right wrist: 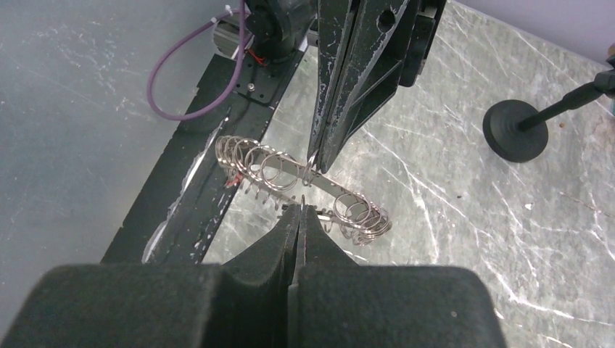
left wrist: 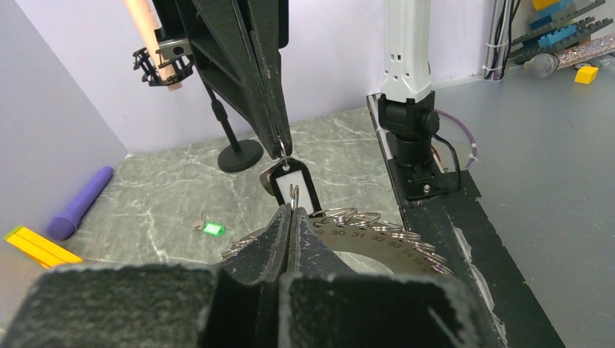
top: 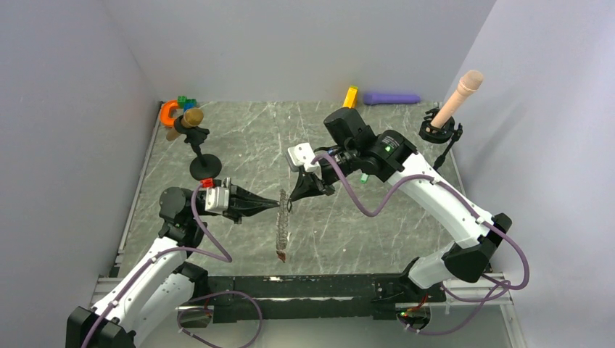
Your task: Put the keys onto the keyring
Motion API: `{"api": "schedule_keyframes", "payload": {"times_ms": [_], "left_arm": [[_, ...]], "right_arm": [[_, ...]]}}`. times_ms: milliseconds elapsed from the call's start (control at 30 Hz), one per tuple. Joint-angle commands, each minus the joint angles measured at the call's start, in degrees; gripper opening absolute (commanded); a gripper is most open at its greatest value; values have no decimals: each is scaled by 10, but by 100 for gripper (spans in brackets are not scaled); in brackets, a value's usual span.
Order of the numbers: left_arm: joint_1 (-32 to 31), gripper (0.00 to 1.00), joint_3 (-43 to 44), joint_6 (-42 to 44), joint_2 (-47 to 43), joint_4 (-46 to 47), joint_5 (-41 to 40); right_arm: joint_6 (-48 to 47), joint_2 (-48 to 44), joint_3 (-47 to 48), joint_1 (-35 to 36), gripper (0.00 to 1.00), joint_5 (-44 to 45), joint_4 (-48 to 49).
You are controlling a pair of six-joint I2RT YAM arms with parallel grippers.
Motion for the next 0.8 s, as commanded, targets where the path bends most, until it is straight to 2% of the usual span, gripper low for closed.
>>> {"api": "schedule_keyframes", "payload": {"times_ms": [0,767], "left_arm": [[-6,0,29,19,-3,0,-12],[-15,0,28,20,-2,3,-27]], "right_arm": [[9,1,14,7,0,9,24],[16,2,-4,16,0,20,38]]}}
